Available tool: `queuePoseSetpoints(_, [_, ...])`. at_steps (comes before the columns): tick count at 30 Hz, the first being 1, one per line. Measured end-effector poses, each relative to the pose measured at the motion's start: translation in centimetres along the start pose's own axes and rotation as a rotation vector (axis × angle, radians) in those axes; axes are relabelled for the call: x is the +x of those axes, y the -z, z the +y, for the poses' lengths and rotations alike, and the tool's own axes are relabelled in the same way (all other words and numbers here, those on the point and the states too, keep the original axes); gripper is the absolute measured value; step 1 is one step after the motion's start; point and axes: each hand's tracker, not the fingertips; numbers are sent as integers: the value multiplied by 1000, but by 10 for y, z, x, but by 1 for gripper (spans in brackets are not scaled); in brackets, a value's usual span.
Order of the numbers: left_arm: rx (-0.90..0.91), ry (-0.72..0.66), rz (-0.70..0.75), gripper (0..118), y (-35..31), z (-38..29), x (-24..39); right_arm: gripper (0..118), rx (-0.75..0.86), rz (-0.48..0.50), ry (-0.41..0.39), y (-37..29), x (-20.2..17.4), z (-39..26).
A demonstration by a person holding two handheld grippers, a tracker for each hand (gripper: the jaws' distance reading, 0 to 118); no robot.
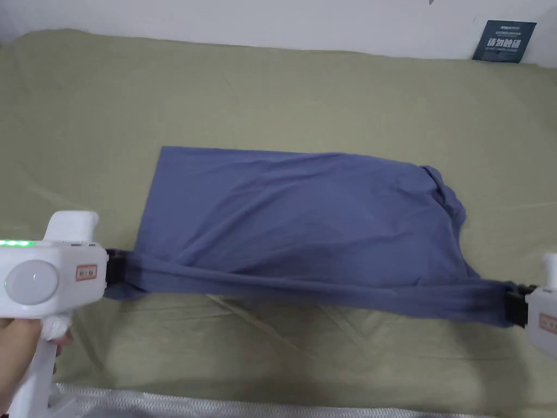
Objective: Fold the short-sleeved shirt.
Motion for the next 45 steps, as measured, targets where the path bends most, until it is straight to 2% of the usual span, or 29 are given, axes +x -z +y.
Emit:
queuePoseSetpoints(5, [22,0,7,7,30,51,2,2,33,-35,-73,31,-17,64])
queuePoseSetpoints(12, [-52,-14,26,7,105,92,8,2,-70,-66,-134,122,-31,109])
queuePoseSetpoints(16, [-102,-34,34,7,137,95,11,2,-100,-84,-131,158,-34,112])
queuePoseSetpoints(20, [-113,-34,32,7,143,87,15,3,-131,-61,-116,165,-33,108])
queuePoseSetpoints(21, [-95,-35,19,16,139,86,14,15,-124,-50,-105,161,-31,108])
queuePoseSetpoints(22, [-87,-35,7,46,136,85,12,47,-130,-46,-81,157,-29,108])
queuePoseSetpoints(23, [-91,-42,3,87,133,85,8,89,-137,-38,-54,152,-25,107])
queuePoseSetpoints(24, [-72,-61,5,118,127,83,6,118,-128,-26,-33,144,-22,105])
queuePoseSetpoints(25, [-20,-67,27,118,116,82,4,115,-43,-5,-12,132,-19,101])
queuePoseSetpoints(26, [-6,-64,24,116,105,80,2,108,-49,-19,-18,122,-15,98])
queuePoseSetpoints(28, [-4,-67,21,104,86,75,-1,101,-57,-12,-16,104,-11,91])
queuePoseSetpoints(29, [4,-65,29,91,76,69,-1,94,-52,-5,-18,96,-8,84])
queuePoseSetpoints(30, [8,-56,39,60,69,64,-1,70,-38,-7,-22,88,-6,77])
queuePoseSetpoints(31, [10,-46,46,23,63,59,-1,38,-19,-17,-21,83,-5,70])
queuePoseSetpoints(32, [4,-40,39,0,61,51,-1,4,-13,-33,-20,75,-6,65])
queuePoseSetpoints(33, [3,-38,38,0,57,44,1,0,-12,-30,-17,71,-3,58])
queuePoseSetpoints(37, [-54,-31,-13,1,53,30,7,0,-37,-7,-8,61,4,35])
queuePoseSetpoints(38, [-49,-35,-5,13,53,29,9,0,-40,-16,-19,60,4,29])
queuePoseSetpoints(40, [-50,-41,5,106,58,31,9,0,-48,-11,-21,58,3,28])
queuePoseSetpoints(41, [-78,-46,16,118,64,32,10,0,-53,-9,-15,59,4,25])
queuePoseSetpoints(45, [-98,5,93,113,76,36,19,0,-65,-4,4,64,5,23])
